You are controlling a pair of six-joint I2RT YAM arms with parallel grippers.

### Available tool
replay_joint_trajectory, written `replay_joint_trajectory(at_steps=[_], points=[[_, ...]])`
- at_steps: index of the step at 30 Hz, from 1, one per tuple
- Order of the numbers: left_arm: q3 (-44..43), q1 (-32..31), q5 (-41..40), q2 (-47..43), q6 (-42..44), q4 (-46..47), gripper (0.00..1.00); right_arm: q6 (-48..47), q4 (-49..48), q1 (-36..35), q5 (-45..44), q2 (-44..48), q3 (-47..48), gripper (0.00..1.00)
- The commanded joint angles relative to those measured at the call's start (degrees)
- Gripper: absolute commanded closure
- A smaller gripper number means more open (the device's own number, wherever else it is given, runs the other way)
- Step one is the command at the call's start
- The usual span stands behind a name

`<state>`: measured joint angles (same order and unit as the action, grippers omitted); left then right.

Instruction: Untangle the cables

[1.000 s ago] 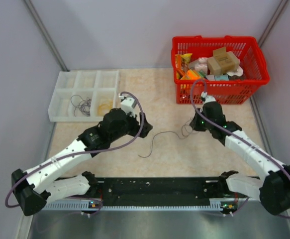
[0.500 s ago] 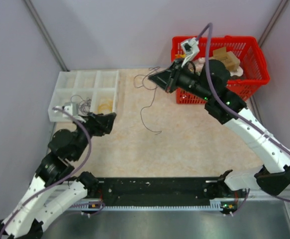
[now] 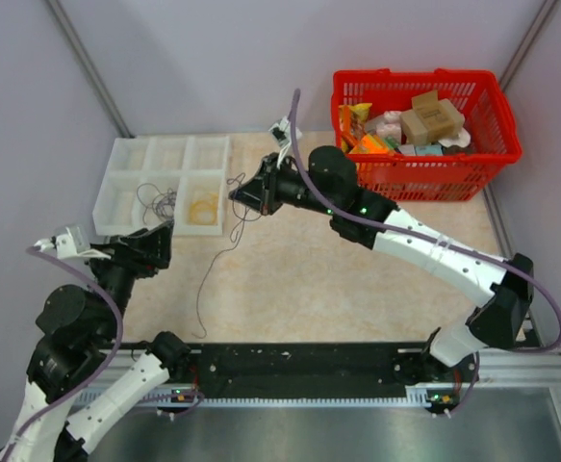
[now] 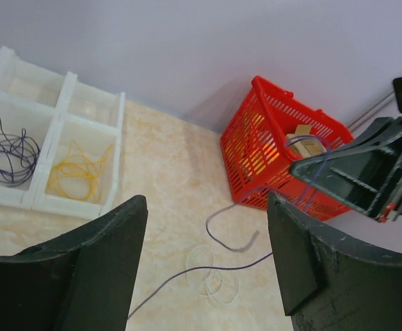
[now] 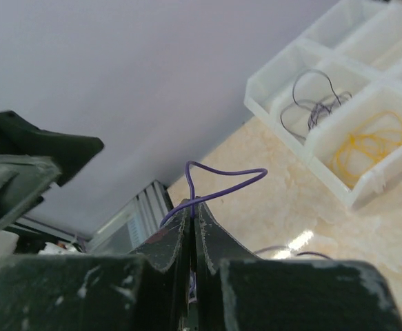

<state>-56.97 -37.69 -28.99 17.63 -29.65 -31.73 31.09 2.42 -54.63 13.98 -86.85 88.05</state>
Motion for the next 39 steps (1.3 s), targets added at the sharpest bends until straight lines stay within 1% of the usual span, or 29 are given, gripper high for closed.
replay_joint_trajectory(at_steps=[1, 2, 4, 6, 7, 11, 14, 17, 19, 21, 24, 27, 29, 32, 34, 36, 39], points=[[-1.39, 0.16, 0.35, 6.00, -6.71, -7.19, 0.23, -0.07, -4.70, -0.56, 0.61, -5.24, -5.25, 1.00], [-1.65, 0.08, -0.01, 8.71, -8.65, -10.78, 0.21, -0.15, -4.53, -0.65, 1.22, -6.57, -5.61, 1.00], [-1.83, 0.08, 1.56, 14.34, -11.91, -14.49, 0.20, -0.24, -3.92, -0.65, 0.62, -8.68, -6.40, 1.00], [-1.22, 0.16, 4.89, 18.48, -14.20, -15.73, 0.20, -1.99, -2.51, -0.39, -1.66, -9.21, -5.88, 1.00], [-0.52, 0.25, 5.52, 19.10, -14.64, -15.30, 0.20, -2.87, -0.59, -0.04, -2.02, -9.13, -5.26, 1.00], [1.95, 0.34, 5.62, 16.13, -14.56, -11.35, 0.20, -6.91, 3.38, 1.80, -4.30, -6.76, -1.14, 1.00], [1.78, 0.34, 3.95, 14.54, -14.03, -10.99, 0.20, -10.08, 7.06, 3.65, -5.71, -6.05, 3.87, 1.00], [1.25, 0.34, 3.24, 15.94, -13.16, -12.48, 0.20, -12.27, 10.23, 4.71, -6.68, -7.01, 9.05, 1.00], [0.55, 0.43, 1.32, 18.40, -13.59, -15.89, 0.20, -13.33, 11.64, 4.71, -7.38, -7.72, 12.04, 1.00], [0.89, 0.86, 0.17, 19.89, -13.86, -17.49, 0.19, -13.60, 11.91, 4.71, -6.43, -8.51, 13.02, 1.00], [2.65, 2.27, 1.74, 20.08, -14.30, -16.79, 0.18, -13.08, 11.65, 4.45, -4.67, -10.09, 13.55, 1.00], [3.88, 3.59, 2.63, 20.25, -14.73, -16.35, 0.17, -10.80, 10.16, 2.96, -2.73, -11.94, 10.75, 1.00], [4.06, 4.03, 2.02, 20.08, -14.65, -16.88, 0.17, -8.17, 7.01, 1.81, -0.63, -12.46, 6.98, 1.00], [4.06, 4.38, 0.87, 18.94, -13.86, -17.05, 0.16, -2.46, 1.56, 0.41, 1.92, -12.99, -0.92, 1.00], [4.23, 4.38, 0.52, 17.88, -13.07, -16.53, 0.16, 1.41, -3.79, -0.21, 3.85, -13.08, -6.29, 1.00], [4.24, 4.38, 0.25, 17.62, -12.01, -16.09, 0.16, 3.26, -6.18, -1.26, 3.52, -13.26, -10.77, 1.00], [4.41, 4.47, 0.78, 18.40, -11.66, -15.56, 0.16, 5.38, -7.61, -1.71, 6.32, -15.18, -13.08, 0.98]])
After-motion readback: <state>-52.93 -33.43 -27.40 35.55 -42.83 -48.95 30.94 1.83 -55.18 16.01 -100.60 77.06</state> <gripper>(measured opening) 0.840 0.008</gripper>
